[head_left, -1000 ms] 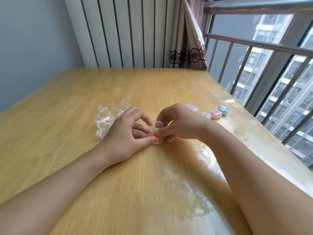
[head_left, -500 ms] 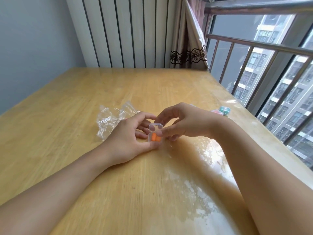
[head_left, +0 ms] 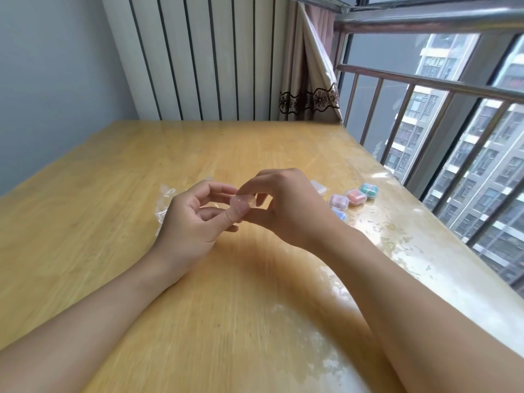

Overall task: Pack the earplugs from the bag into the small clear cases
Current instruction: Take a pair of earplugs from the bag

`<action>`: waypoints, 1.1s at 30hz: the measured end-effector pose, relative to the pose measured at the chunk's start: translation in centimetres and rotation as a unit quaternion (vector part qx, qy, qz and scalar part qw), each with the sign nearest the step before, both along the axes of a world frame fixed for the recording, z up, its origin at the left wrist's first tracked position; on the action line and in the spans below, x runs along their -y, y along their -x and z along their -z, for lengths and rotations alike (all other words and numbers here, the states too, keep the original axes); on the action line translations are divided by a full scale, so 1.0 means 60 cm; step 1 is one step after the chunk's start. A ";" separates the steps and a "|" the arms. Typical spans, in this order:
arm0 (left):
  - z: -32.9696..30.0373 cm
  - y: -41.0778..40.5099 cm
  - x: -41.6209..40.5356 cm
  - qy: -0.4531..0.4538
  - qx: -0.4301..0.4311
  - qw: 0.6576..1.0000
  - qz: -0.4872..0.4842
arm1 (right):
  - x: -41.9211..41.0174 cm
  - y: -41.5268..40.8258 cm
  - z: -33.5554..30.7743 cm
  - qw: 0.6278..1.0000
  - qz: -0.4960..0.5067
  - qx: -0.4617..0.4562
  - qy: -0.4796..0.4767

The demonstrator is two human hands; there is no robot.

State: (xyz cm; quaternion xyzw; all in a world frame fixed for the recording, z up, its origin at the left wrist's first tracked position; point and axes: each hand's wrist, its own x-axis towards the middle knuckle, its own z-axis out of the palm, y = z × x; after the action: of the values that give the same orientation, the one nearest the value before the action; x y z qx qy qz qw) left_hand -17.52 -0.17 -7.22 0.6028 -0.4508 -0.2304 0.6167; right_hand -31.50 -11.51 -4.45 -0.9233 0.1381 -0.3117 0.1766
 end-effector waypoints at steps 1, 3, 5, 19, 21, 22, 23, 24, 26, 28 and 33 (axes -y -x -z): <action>-0.001 0.001 0.000 0.010 0.003 1.000 -0.005 | 0.002 0.001 -0.002 1.000 0.004 0.007 0.003; -0.001 0.001 0.001 0.021 0.009 1.000 -0.006 | 0.005 0.003 -0.003 1.000 0.010 0.003 0.000; 0.000 0.000 0.002 0.022 0.017 1.000 -0.003 | 0.005 0.003 -0.002 1.000 0.008 -0.004 -0.027; 0.005 0.001 0.000 0.009 0.021 0.999 0.031 | 0.026 0.016 0.002 0.962 -0.064 -0.045 -0.261; 0.006 0.000 0.001 -0.010 0.033 0.999 0.041 | 0.038 0.025 -0.001 0.939 -0.078 -0.073 -0.326; 0.007 -0.001 0.000 -0.026 0.042 0.998 0.048 | 0.042 0.029 -0.002 0.928 -0.081 -0.089 -0.354; 0.009 -0.003 0.000 -0.042 0.050 0.996 0.057 | 0.046 0.032 -0.004 0.920 -0.079 -0.103 -0.370; 0.010 -0.004 -0.001 -0.055 0.055 0.995 0.069 | 0.049 0.036 -0.007 0.919 -0.069 -0.110 -0.373; 0.010 -0.004 -0.002 -0.055 0.067 0.993 0.081 | 0.061 0.044 -0.015 0.943 -0.003 -0.084 -0.323; 0.009 -0.004 -0.003 -0.045 0.085 0.993 0.076 | 0.080 0.058 -0.025 0.968 0.123 -0.042 -0.216; 0.013 -0.014 -0.001 -0.021 0.115 0.993 0.026 | 0.121 0.095 -0.024 0.943 0.270 -0.130 -0.145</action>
State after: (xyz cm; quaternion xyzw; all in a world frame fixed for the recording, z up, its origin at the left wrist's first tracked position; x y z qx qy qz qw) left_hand -16.68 -0.11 -7.98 0.6261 -0.5296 -0.1847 0.5416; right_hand -37.20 -18.75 -3.04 -0.8486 0.4473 -0.2015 0.1982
